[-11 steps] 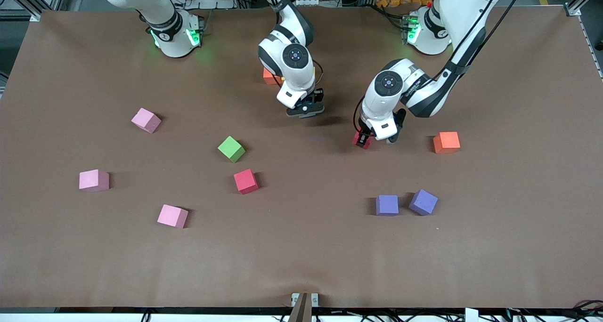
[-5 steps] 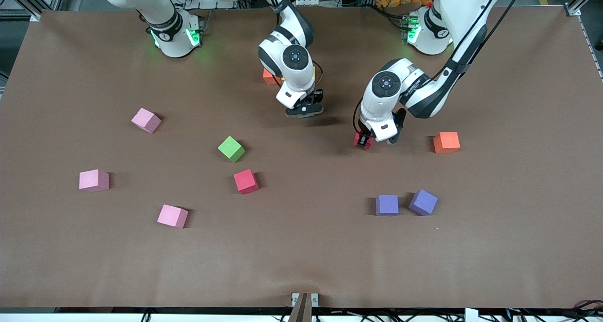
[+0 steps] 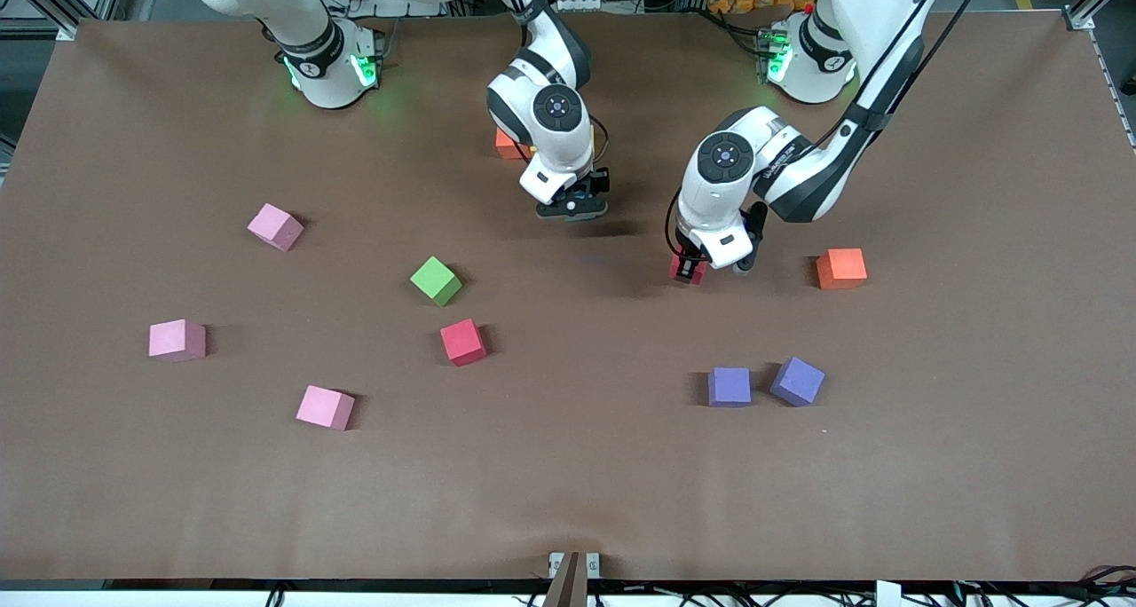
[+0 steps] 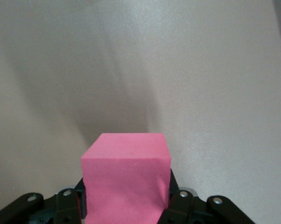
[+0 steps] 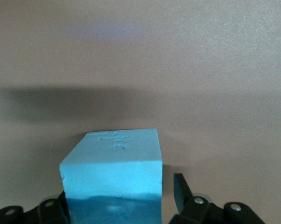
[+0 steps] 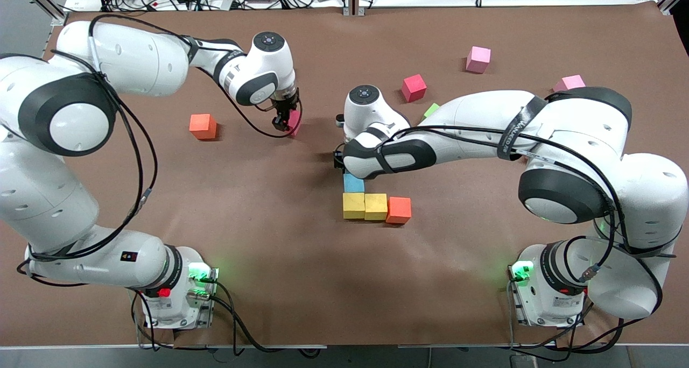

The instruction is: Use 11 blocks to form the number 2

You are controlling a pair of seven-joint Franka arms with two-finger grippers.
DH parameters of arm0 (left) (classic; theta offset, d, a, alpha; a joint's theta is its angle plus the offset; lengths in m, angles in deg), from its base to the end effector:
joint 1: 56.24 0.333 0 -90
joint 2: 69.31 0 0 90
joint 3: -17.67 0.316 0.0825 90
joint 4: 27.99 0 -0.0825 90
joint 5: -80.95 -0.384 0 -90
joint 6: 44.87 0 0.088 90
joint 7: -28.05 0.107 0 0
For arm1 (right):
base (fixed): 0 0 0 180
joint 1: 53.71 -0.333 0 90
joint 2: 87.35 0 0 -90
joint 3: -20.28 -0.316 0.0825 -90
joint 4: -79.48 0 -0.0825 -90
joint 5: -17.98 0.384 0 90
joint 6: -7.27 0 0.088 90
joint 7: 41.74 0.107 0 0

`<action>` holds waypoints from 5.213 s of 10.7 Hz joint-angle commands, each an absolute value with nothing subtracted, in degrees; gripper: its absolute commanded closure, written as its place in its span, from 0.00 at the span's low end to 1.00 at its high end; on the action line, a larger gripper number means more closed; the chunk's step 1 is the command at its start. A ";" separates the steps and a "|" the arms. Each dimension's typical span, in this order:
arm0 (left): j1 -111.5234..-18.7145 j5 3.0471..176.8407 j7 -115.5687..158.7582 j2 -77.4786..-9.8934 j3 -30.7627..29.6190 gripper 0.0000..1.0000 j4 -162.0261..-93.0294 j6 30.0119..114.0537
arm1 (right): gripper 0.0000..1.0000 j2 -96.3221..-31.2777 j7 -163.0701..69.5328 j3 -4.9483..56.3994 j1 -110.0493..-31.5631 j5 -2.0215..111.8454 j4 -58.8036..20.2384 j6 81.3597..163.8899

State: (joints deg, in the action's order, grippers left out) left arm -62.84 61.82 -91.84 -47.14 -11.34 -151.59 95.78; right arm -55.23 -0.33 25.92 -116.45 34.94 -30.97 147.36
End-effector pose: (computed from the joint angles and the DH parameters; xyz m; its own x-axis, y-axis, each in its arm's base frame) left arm 0.4578 -0.3281 0.2357 0.3272 0.9445 0.0287 0.9450 -0.3270 -0.0097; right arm 0.3351 0.5222 0.1928 0.9908 0.0601 -0.1216 0.0527 -0.9966 -0.0628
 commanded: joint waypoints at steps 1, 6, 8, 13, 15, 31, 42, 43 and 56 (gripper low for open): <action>-63.01 63.11 -92.63 -48.39 -11.78 1.00 -151.13 94.35 | 0.15 -54.57 0.63 26.34 -117.34 36.00 -29.95 146.84; -62.75 63.20 -93.07 -49.09 -13.44 1.00 -151.04 93.39 | 0.15 -55.09 1.41 26.34 -117.60 36.00 -30.21 147.01; -62.48 63.81 -93.07 -49.09 -13.89 1.00 -150.34 91.99 | 0.14 -55.62 1.94 26.34 -117.96 36.00 -30.39 147.54; -62.40 66.10 -93.07 -49.18 -14.94 1.00 -147.79 88.64 | 0.11 -59.66 1.68 25.11 -115.85 35.82 -33.11 147.54; -62.40 66.97 -93.16 -49.27 -15.20 1.00 -147.70 88.55 | 0.11 -62.90 1.07 23.72 -114.01 35.65 -35.47 147.63; -81.37 69.53 -120.04 -35.39 -17.75 1.00 -128.02 81.87 | 0.00 -81.83 -17.83 21.07 -72.36 22.90 -28.64 121.70; -88.59 69.35 -129.19 -29.23 -14.15 1.00 -122.65 81.96 | 0.00 -58.81 -19.32 20.54 -60.57 25.36 -15.48 132.60; -88.68 69.26 -129.02 -29.23 -14.15 1.00 -122.91 81.96 | 0.00 -56.87 -21.24 20.54 -60.39 25.01 -13.10 132.60; -89.47 66.19 -128.40 -25.28 -13.89 1.00 -122.65 83.19 | 0.00 -42.45 -24.34 24.31 -60.91 24.92 0.90 132.69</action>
State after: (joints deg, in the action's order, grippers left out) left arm -88.80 67.63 -127.17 -26.32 -14.15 -124.05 83.22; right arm -45.03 -24.31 23.60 -60.41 24.34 -2.92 133.58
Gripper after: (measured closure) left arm 0.388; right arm 0.000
